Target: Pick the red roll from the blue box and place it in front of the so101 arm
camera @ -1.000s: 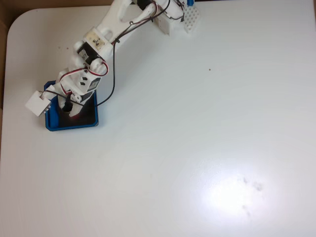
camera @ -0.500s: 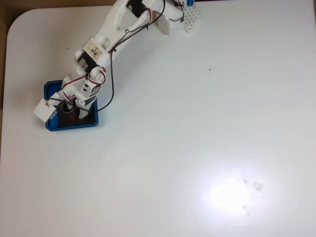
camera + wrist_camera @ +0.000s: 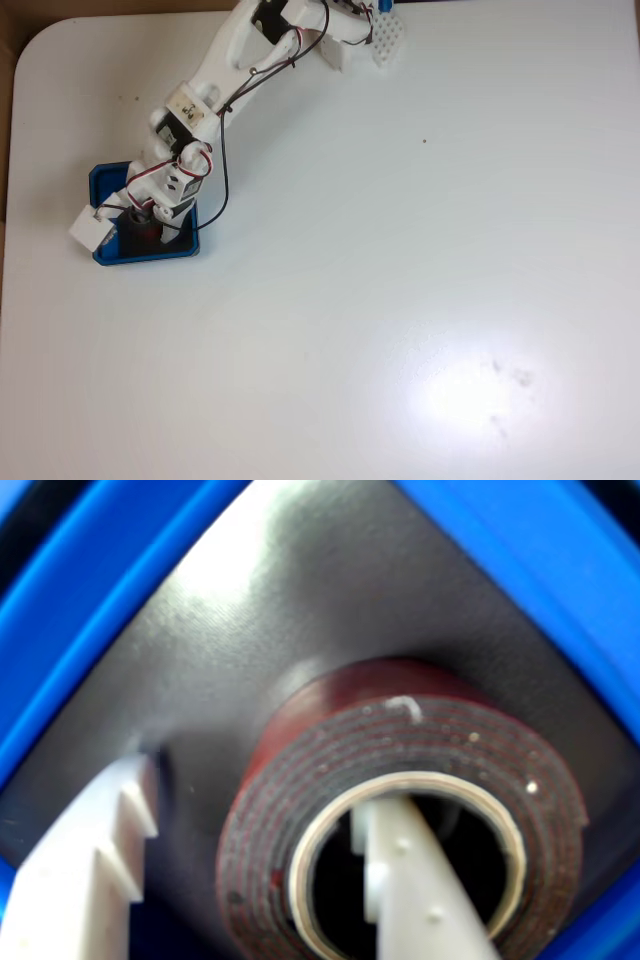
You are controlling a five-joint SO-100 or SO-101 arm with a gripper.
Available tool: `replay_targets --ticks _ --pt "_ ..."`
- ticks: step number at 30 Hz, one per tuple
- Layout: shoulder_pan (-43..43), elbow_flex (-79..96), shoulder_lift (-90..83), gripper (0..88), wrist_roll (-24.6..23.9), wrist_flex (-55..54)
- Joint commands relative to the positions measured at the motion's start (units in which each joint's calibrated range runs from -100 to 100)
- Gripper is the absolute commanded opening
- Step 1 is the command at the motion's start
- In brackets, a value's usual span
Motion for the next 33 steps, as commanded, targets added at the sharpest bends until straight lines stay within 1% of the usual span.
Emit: replay_targets --ticks 1,6,8,20,28,33 --pt "0.24 -2.89 -0.73 12.8 0.45 -1.06" --pt "0.05 -2.89 -0.64 2.7 0.45 -1.06" --pt "0.05 -2.89 -0.64 0.8 0.45 -1.06" --pt "0.24 -2.71 -3.82 0.5 0.45 -0.73" --pt "0.15 0.26 -14.02 0.5 0.45 -0.64" --pt "-1.32 7.98 -24.05 0.5 0.45 -0.56"
